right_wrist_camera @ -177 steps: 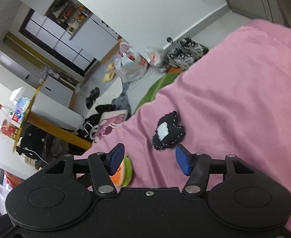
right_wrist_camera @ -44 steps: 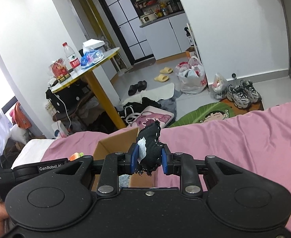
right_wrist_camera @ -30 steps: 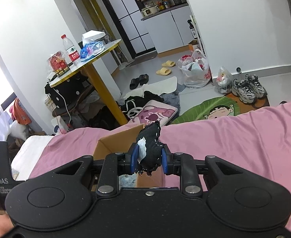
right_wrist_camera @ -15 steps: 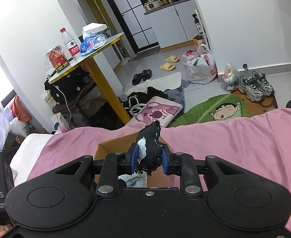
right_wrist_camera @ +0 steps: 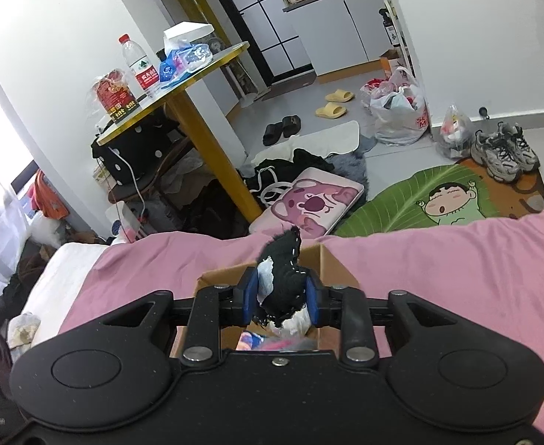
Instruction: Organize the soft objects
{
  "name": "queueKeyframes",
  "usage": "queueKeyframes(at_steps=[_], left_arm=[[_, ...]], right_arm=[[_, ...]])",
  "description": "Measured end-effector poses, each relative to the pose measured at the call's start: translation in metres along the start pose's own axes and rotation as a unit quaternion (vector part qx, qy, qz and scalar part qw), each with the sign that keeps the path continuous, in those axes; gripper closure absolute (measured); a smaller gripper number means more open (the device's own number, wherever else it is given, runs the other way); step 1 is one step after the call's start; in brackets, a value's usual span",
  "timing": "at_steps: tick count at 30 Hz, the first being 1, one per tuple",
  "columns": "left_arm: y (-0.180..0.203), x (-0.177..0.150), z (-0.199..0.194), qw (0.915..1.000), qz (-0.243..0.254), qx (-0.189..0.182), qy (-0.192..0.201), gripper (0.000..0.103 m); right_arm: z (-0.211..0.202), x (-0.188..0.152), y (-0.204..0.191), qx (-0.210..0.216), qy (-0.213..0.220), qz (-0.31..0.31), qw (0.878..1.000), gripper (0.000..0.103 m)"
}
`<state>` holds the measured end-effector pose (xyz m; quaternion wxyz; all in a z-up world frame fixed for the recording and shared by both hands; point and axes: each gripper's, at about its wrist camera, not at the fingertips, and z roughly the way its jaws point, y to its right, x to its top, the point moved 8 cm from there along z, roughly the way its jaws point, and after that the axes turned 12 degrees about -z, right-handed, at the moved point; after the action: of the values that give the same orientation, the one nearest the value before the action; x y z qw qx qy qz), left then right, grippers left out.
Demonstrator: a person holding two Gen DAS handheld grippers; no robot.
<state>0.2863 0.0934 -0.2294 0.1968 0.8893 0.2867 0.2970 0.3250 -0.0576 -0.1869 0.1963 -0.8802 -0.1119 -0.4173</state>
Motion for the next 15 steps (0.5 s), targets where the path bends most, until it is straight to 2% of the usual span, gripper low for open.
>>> queueKeyframes(at_steps=[2,4,15], left_arm=[[-0.002,0.001,0.002,1.0,0.0,0.003,0.001,0.034],[-0.003,0.002,0.004,1.0,-0.001,0.006,0.002,0.034],[0.005,0.001,-0.001,0.9993,0.028,0.016,0.018,0.034]], right_arm=[[-0.003,0.004,-0.002,-0.001,0.009,-0.002,1.0,0.046],[-0.009,0.006,-0.003,0.002,0.017,-0.002,1.0,0.043],[-0.04,-0.019,0.028,-0.02,-0.002,0.044,0.999,0.043]])
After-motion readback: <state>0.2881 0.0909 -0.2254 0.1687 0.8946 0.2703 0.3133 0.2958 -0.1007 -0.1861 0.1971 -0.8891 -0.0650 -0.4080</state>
